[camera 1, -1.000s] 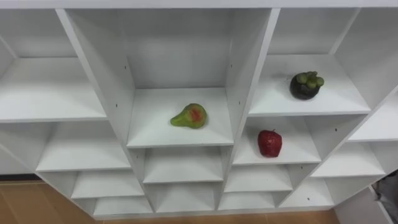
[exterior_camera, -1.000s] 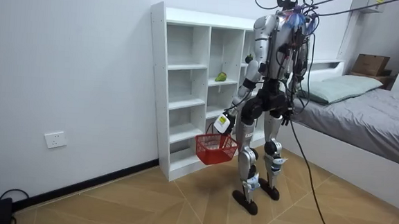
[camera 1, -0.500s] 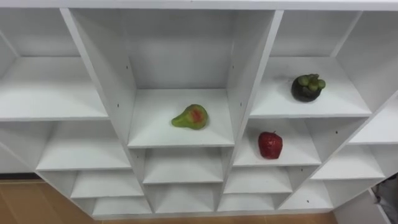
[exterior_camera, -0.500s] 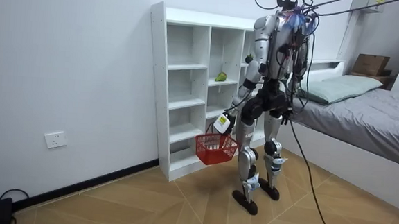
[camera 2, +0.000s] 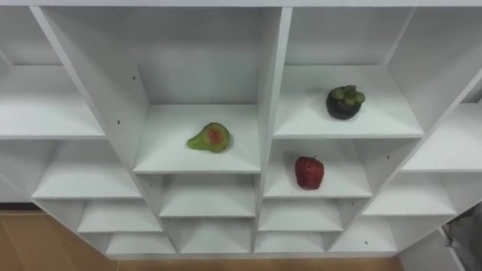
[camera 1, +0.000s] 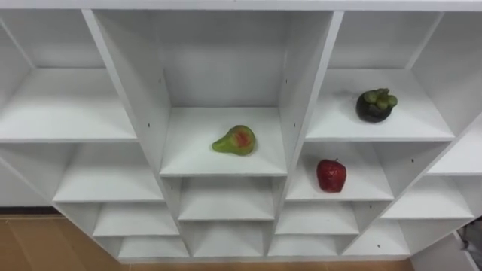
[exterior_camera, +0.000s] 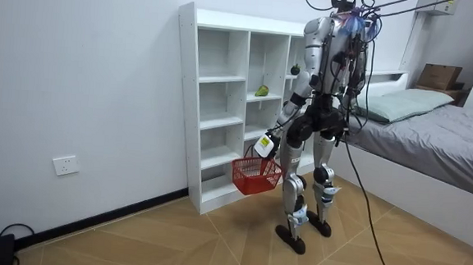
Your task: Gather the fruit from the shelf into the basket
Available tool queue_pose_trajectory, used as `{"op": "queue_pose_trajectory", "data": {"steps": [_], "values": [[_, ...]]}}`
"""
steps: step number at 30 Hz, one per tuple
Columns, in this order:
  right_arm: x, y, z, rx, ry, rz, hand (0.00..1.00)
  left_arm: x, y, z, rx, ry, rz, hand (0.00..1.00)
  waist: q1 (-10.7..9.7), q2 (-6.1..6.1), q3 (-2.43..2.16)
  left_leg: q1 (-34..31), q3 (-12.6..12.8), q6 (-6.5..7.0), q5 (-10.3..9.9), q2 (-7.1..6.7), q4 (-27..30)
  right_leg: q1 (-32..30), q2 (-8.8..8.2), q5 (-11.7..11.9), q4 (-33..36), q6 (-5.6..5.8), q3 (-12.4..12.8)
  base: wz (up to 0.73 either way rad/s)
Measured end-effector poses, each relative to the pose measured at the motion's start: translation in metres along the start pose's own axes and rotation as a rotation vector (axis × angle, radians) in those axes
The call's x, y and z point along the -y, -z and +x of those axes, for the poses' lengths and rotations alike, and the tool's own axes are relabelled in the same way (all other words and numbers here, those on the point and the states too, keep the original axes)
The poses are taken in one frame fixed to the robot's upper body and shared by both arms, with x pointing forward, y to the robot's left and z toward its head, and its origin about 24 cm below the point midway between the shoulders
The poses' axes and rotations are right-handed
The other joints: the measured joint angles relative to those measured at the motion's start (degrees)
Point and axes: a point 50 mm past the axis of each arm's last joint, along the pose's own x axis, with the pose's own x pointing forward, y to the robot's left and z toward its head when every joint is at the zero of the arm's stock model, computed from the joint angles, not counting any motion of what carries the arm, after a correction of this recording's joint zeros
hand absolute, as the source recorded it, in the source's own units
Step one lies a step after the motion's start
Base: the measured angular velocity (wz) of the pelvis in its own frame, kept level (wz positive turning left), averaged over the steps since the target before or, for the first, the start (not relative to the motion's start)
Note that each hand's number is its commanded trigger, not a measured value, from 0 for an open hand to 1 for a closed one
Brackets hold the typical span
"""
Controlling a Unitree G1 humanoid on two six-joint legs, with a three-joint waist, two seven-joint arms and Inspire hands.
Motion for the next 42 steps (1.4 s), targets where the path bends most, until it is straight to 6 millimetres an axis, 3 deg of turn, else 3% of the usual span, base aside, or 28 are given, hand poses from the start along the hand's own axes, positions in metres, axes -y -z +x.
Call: {"op": "queue_pose_trajectory", "data": {"steps": [5, 11, 20, 31, 36, 42], "values": [[-0.003, -0.017, -0.002, 0.108, -0.013, -0.002, 0.0, -0.001, -0.002, 0.0, 0.025, -0.001, -0.005, 1.0, 0.0, -0.31, -0.03, -0.4, 0.3, 0.0, 0.0, -0.03, 0.0, -0.9, -0.01, 0.0, -0.1, 0.01, 0.3, -0.02], [-0.007, -0.04, -0.009, 0.268, -0.006, -0.053, 0.0, 0.0, -0.008, 0.001, 0.052, 0.001, -0.009, 1.0, -0.2, -0.5, -0.56, -1.0, 0.5, 0.01, 0.1, -0.01, 0.1, -1.3, 0.0, 0.0, -0.1, 0.0, 0.6, -0.02], [-0.014, -0.098, -0.048, 0.662, 0.008, -0.112, 0.0, -0.002, -0.019, -0.001, 0.139, 0.002, -0.013, 1.0, -0.2, -0.65, -0.45, -1.0, 1.4, 0.01, 0.1, 0.1, 0.0, -2.3, 0.06, 0.2, 0.0, 0.01, 1.4, -0.05], [-0.016, -0.123, -0.077, 0.851, 0.038, -0.158, 0.0, 0.004, -0.023, -0.002, 0.162, 0.022, 0.008, 1.0, -0.4, -0.3, -0.59, -2.0, 2.2, 0.22, 0.3, 0.1, 0.2, -3.8, -0.01, 0.5, 1.0, 0.06, 2.0, -0.03], [-0.013, -0.148, -0.109, 1.042, 0.082, -0.109, 0.0, 0.005, -0.019, 0.0, 0.14, 0.023, 0.015, 1.0, -0.3, 0.47, -0.61, -1.9, 2.9, 0.22, 0.3, 0.19, 0.0, -3.9, 0.2, 0.8, 0.9, 0.1, 3.0, -0.07], [-0.012, -0.154, -0.117, 1.105, 0.118, -0.078, 0.0, 0.005, -0.018, -0.001, 0.139, 0.022, 0.015, 1.0, -0.2, 0.5, -0.63, -1.3, 3.4, 0.42, 0.6, 0.11, -0.9, -3.8, 0.14, 1.0, 0.9, 0.19, 3.5, -0.04]]}}
